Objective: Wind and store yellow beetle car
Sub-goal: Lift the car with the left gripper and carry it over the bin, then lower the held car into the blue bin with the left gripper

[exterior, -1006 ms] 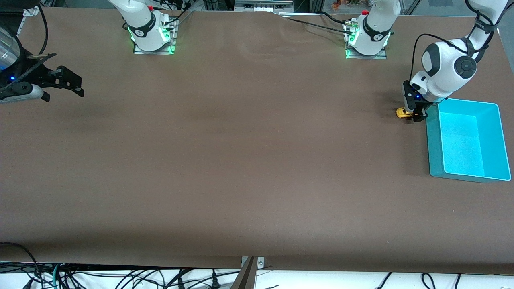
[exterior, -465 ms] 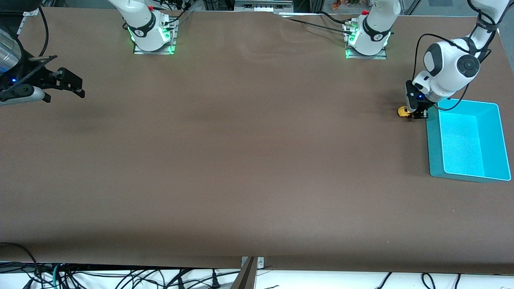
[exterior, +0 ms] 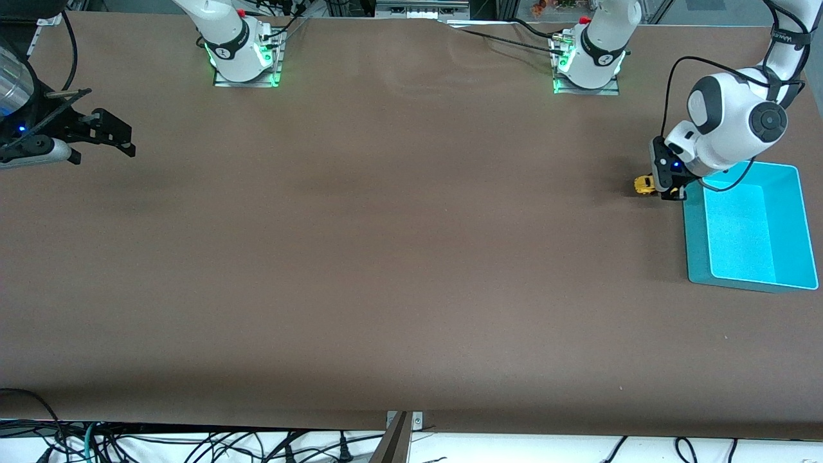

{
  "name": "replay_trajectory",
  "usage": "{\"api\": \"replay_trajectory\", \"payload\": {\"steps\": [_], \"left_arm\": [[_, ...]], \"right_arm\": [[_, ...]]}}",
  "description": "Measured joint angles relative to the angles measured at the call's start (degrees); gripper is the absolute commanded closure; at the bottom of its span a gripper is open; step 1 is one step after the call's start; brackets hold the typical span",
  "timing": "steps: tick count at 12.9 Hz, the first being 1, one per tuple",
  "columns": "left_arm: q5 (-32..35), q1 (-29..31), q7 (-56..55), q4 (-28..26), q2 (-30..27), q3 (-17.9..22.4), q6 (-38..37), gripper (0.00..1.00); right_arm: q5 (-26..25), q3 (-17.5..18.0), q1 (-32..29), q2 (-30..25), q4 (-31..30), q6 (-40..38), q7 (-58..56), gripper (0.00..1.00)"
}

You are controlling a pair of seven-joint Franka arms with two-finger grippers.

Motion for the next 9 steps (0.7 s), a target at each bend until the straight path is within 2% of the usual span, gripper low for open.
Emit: {"api": "replay_trajectory", "payload": {"steps": [2, 5, 9], "left_arm": [[-0.71, -0.55, -0.26, 6.64, -0.22, -1.28, -8.49, 1.00], [-0.33, -0.39, 2.16, 17.82, -0.09, 0.35, -20.27, 1.00], [0.95, -0.13, 11.79, 26.12, 4.63, 7.75, -22.21, 1.00]], "right_arm": [[0.00, 0.03, 0.03, 0.03, 0.00, -0.01, 0.00, 0.00], [0.00, 0.13, 0.10, 0.12, 0.00, -0.04, 0.00, 0.00], [0.00, 0.30, 0.25, 0.45, 0.00, -0.08, 0.00, 0.00]]}}
